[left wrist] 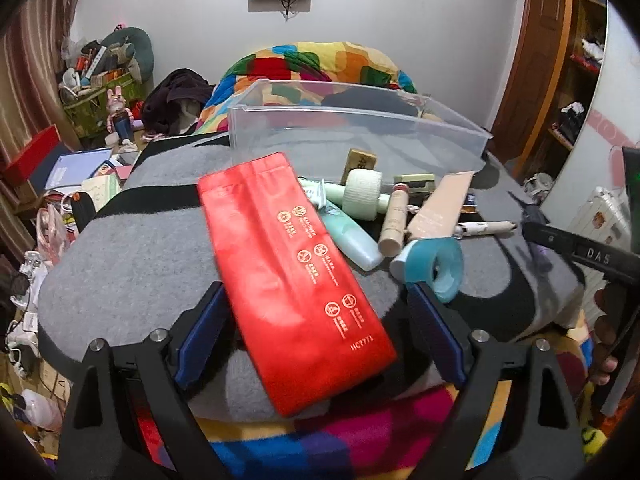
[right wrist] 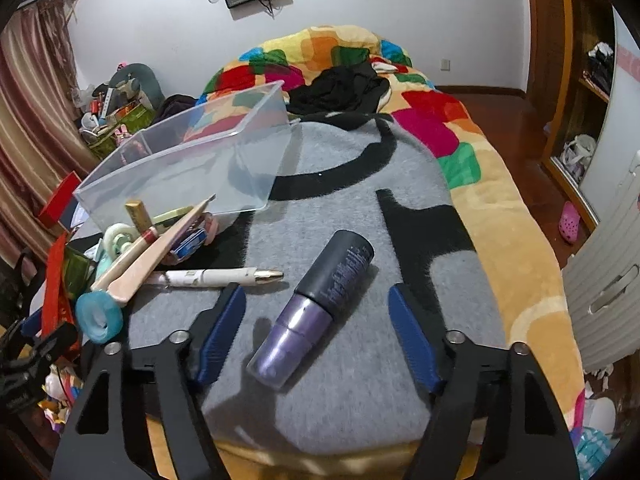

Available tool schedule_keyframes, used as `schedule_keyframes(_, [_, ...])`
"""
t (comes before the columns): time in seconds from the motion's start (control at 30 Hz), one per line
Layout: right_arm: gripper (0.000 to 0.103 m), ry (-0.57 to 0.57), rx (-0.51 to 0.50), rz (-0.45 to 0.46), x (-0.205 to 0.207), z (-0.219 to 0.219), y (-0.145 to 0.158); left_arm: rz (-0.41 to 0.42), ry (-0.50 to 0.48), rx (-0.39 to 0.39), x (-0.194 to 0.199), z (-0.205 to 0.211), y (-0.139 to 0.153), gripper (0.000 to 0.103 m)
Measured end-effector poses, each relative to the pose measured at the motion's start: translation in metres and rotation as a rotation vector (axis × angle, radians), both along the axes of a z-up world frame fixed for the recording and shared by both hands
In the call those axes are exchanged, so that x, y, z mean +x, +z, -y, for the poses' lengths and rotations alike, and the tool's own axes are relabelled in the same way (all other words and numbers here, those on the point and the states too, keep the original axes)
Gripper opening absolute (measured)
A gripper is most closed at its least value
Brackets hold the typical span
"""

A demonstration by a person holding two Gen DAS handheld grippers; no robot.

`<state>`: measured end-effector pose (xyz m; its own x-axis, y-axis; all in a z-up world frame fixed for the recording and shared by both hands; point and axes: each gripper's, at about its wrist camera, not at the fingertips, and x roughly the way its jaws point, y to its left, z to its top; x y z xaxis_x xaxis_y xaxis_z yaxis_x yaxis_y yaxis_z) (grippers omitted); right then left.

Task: Organize objects
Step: 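Grasp the red pouch with the left tool while the right tool grasps the purple bottle, then lower the red pouch into the clear box while the right tool drops the purple bottle in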

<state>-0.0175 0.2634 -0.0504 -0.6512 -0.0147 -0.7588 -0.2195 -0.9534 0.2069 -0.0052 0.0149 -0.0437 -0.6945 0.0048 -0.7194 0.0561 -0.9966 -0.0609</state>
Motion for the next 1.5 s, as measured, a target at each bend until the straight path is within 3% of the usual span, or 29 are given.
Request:
schedule_keyframes(0.03, [0.056, -0.003, 0.001, 0.004, -0.002, 0.0, -0.001, 0.009, 0.001, -0.003, -0.002, 0.0, -0.003, 0.073])
schedule_keyframes(0.13, [0.045, -0.013, 0.014, -0.001, -0.002, -0.001, -0.001, 0.029, 0.001, 0.018, -0.005, 0.004, -0.009, 0.059])
schedule_keyframes(0.3, [0.024, -0.004, 0.023, -0.007, -0.002, 0.0, -0.001, -0.005, 0.003, 0.019, 0.001, 0.008, -0.004, 0.057])
schedule_keyframes(0.57, [0.024, 0.019, 0.018, -0.078, 0.008, 0.002, 0.02, -0.082, 0.008, 0.036, 0.005, 0.021, 0.025, 0.057])
schedule_keyframes(0.87, [0.024, 0.115, 0.014, -0.177, -0.013, 0.019, 0.067, -0.159, -0.036, 0.042, -0.022, 0.03, 0.065, 0.057])
schedule_keyframes(1.3, [0.023, 0.182, 0.103, -0.217, -0.082, 0.042, 0.101, -0.121, -0.056, 0.097, -0.101, 0.056, 0.081, 0.057])
schedule_keyframes(1.5, [0.023, 0.226, 0.143, -0.146, -0.127, 0.051, 0.091, -0.075, -0.071, 0.108, -0.14, 0.061, 0.079, 0.057])
